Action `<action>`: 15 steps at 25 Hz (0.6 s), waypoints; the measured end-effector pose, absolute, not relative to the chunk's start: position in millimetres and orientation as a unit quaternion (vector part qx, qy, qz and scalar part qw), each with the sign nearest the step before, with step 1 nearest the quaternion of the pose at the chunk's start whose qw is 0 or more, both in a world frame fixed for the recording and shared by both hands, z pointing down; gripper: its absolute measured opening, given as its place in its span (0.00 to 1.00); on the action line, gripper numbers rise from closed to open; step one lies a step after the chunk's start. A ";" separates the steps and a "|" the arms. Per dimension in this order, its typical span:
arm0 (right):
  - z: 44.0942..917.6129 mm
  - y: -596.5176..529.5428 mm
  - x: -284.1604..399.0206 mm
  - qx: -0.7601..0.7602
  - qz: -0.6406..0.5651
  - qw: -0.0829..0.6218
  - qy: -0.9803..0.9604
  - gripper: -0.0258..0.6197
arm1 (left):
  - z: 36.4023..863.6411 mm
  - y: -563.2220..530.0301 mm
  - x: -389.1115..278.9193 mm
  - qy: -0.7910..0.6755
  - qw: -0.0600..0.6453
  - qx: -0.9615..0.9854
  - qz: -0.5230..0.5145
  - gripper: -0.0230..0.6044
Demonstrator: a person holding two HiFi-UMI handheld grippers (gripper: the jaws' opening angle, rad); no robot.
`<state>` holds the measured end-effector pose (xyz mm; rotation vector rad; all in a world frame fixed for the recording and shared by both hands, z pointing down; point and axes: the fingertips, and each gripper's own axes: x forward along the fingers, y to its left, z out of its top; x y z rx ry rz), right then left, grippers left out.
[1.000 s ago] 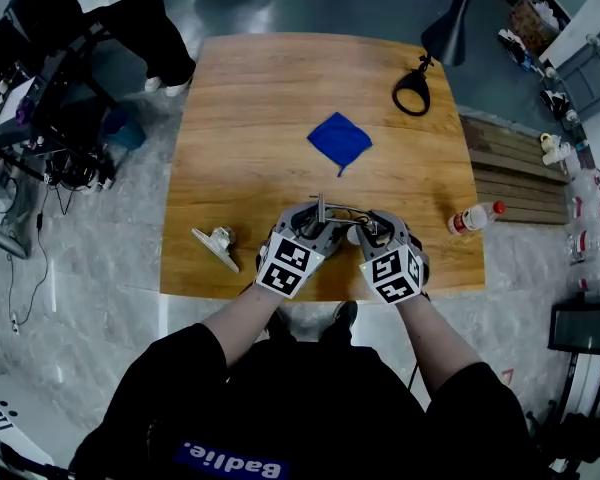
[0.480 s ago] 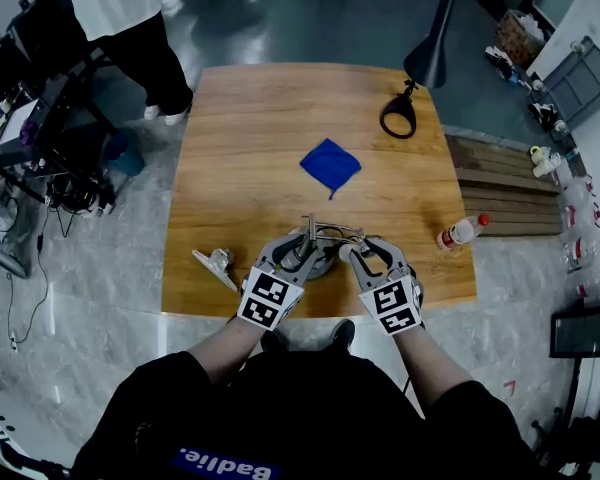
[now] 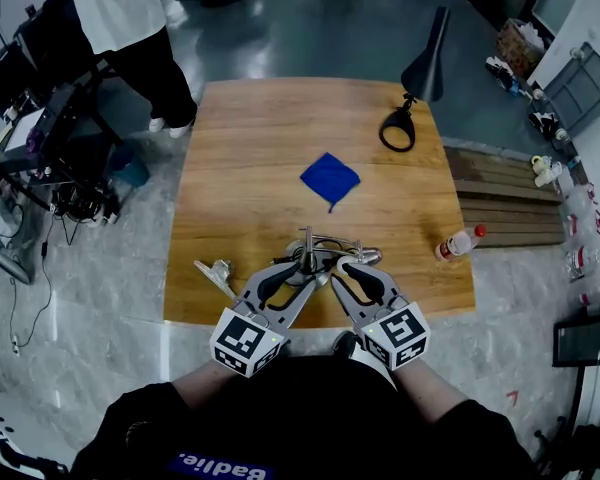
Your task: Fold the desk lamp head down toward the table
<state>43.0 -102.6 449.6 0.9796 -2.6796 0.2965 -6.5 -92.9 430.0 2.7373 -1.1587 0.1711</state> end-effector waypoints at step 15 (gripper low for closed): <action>381.3 -74.8 27.3 0.271 0.073 0.057 -0.958 0.05 | 388.6 -74.8 2.3 -0.374 0.066 0.925 0.007 0.05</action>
